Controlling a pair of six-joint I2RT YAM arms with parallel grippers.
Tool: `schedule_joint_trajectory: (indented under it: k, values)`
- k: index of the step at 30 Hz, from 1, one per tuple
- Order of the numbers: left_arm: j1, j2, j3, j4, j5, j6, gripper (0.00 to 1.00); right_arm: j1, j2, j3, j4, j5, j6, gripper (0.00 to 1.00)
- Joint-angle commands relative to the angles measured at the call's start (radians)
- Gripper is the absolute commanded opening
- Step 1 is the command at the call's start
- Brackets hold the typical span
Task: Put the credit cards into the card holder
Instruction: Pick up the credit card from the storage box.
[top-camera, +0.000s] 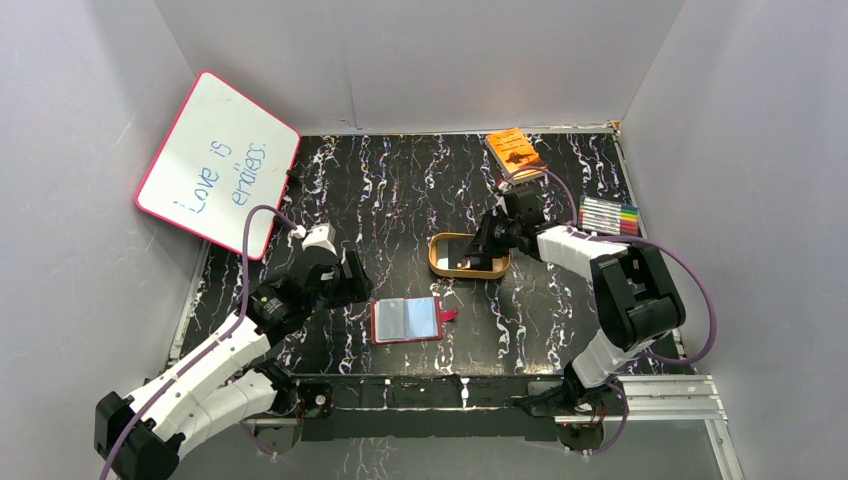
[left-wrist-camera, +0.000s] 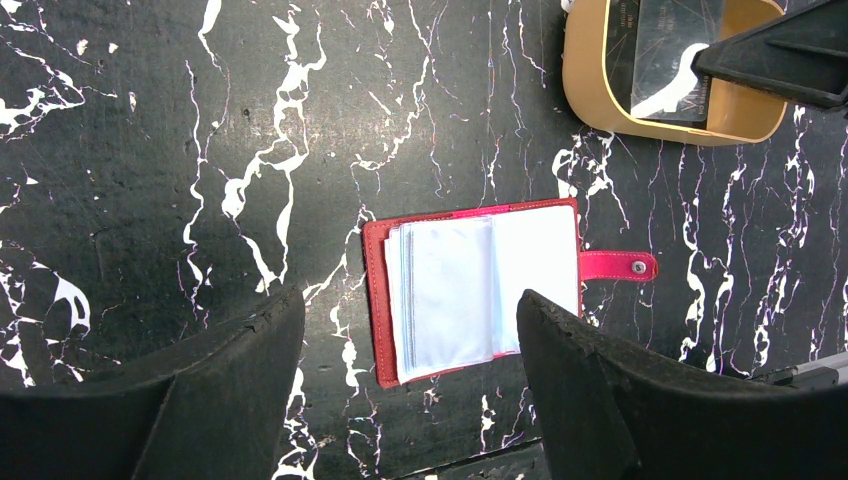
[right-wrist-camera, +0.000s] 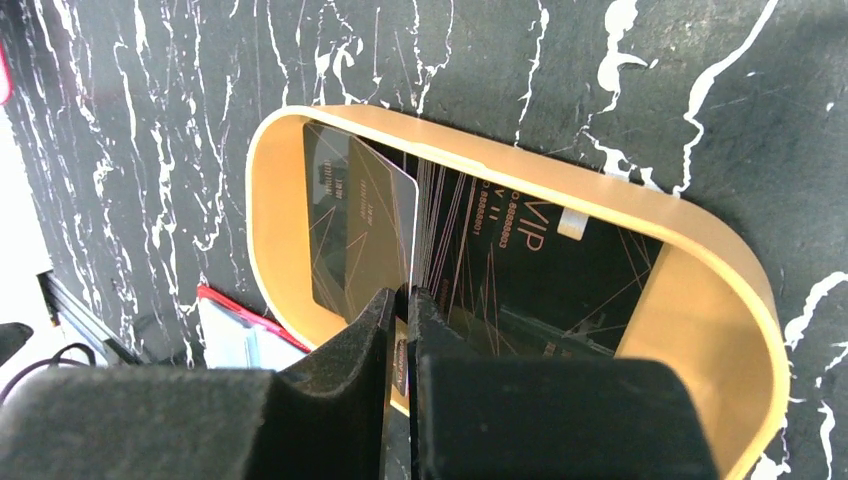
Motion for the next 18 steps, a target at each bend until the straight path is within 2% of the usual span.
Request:
schedule_joint_trajectory:
  k: [1,12,18]
  values:
    - [0.003,-0.012,0.006,-0.015,-0.019,0.003,0.75,-0.003,-0.059,-0.012,-0.015,-0.007,0.009,0.0]
    - [0.002,-0.026,0.009,-0.017,-0.021,0.002,0.74,-0.006,-0.174,0.036,-0.156,-0.057,0.189,0.0]
    - [0.001,-0.042,0.006,-0.027,-0.019,-0.011,0.74,-0.006,-0.248,0.062,-0.281,-0.002,0.389,0.0]
